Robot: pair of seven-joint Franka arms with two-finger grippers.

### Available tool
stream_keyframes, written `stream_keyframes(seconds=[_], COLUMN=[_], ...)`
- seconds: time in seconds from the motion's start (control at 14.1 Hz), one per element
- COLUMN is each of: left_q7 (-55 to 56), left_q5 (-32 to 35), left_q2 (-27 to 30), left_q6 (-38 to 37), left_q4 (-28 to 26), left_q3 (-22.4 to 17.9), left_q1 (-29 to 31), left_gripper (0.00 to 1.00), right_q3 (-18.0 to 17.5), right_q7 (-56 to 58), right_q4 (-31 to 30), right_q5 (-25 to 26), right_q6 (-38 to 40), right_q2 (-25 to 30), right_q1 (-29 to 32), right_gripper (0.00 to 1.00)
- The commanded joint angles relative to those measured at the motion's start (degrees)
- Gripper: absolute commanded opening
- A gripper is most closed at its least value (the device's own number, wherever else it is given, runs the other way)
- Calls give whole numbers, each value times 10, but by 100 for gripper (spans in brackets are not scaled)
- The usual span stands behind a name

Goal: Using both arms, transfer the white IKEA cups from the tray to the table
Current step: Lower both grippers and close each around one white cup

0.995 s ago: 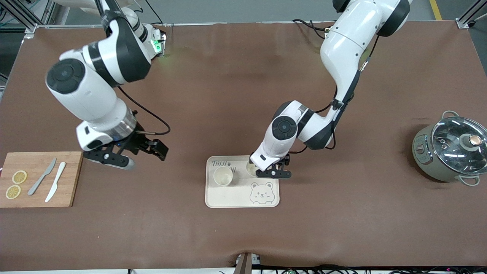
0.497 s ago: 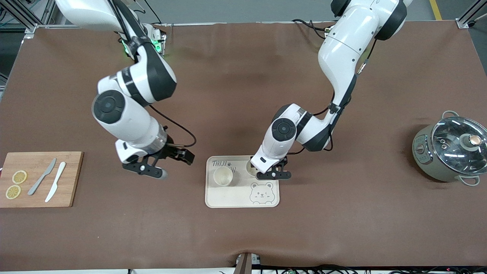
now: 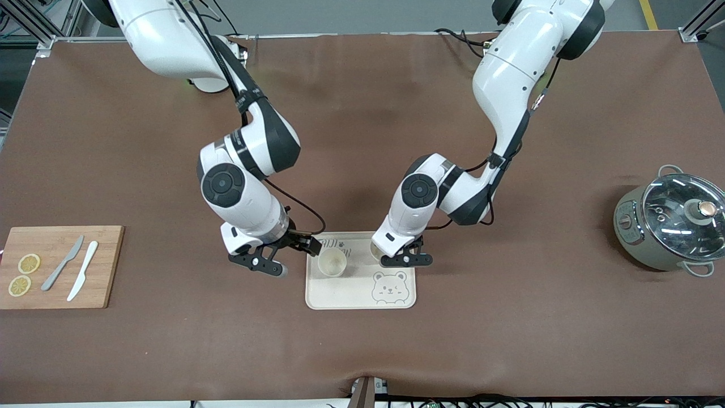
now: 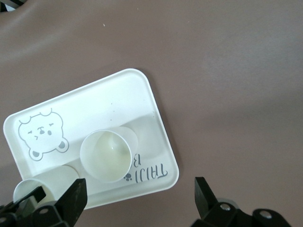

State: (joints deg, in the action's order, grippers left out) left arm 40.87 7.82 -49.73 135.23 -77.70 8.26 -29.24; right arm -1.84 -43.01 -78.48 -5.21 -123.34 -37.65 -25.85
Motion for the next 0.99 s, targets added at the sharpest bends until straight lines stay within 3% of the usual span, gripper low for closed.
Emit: stream_keyframes(seconds=[0.0,0.21,0.28,0.5,0.71,0.92], left_q7=[19,2,-16,-103,-148,-281], left_q5=[17,19,19,13,10,-19], left_q2=[27,109,138,242,336,399], left_q6=[-20,-193,-210,-198,-112,-80], left_q4=[7,-2,-21,-145,-289,-381], left_q3=[-4,-4,-1,4,25,52], left_q1=[2,18,40,91,161,250], left_gripper=[0,0,0,0,0,0], right_q3=[5,5,5,5,6,7], right_q7=[-6,-7,-8,-7,-7,-4], right_q4=[24,24,24,24,25,24], right_q5=[-8,-7,-7,-6,-3,-1], right_q6=[-17,-30,-31,-54,-69,-74], right_q2=[-31,-48,-52,-68,-82,-89], right_q1=[-7,-16,-17,-24,-31,-33], right_gripper=[100,100,100,100,100,100])
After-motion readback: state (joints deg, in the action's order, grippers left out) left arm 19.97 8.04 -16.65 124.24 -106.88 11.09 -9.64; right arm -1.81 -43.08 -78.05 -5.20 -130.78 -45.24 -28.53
